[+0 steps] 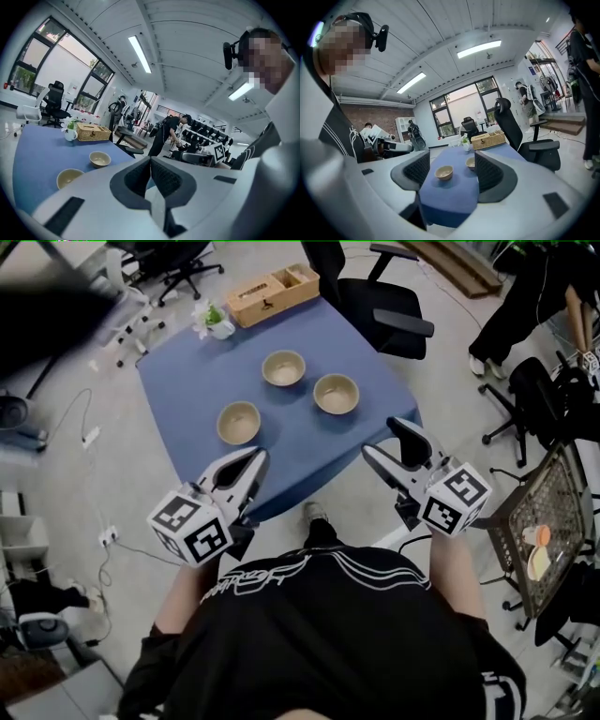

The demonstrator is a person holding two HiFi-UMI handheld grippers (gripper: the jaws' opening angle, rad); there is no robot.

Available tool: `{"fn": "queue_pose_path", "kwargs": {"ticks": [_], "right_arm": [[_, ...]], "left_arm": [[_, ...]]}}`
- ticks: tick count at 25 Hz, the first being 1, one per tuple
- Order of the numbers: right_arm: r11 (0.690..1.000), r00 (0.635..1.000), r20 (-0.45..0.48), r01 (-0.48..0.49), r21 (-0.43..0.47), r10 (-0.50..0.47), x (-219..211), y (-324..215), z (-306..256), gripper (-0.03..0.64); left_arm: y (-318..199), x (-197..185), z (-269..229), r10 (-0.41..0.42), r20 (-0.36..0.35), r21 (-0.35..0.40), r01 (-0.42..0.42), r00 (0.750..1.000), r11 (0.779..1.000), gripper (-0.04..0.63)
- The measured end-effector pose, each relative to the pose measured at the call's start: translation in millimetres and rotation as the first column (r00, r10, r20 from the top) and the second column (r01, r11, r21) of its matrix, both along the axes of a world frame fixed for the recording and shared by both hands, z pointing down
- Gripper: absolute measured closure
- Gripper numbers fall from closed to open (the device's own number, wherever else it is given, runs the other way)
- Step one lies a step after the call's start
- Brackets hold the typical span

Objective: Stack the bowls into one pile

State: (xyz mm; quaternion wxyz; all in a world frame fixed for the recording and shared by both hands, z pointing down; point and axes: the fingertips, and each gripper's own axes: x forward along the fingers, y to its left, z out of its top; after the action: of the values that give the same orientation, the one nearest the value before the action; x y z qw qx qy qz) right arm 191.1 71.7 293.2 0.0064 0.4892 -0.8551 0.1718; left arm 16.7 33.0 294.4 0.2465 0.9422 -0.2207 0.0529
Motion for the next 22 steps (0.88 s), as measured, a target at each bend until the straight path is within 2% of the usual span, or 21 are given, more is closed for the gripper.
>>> {"fn": "queue_pose_path", "kwargs": {"ticks": [9,14,22], "right_arm": [[0.997,0.999,0.007,0.041,-0.063,-0.041,36.5,-73.3,18.5,0.319],[0.996,0.999,0.002,0.049,-0.071,-0.049,56.5,-104.8,25.9,0.319],[0.991,0.996,-0.048,0.068,-0.117,-0.074,65.9,-128.7,51.0,0.321]], "left_arm": [[-69.8,36.3,16.2,-0.040,0.032,-0.038,0.042,0.999,0.998,0.569],[-97.4,56.2,20.3,-0.046,0.044,-0.028,0.047,0.998,0.998,0.569],[-119.2,60.8,34.4,-0.084,0.069,-0.016,0.085,0.994,0.996,0.569]]}}
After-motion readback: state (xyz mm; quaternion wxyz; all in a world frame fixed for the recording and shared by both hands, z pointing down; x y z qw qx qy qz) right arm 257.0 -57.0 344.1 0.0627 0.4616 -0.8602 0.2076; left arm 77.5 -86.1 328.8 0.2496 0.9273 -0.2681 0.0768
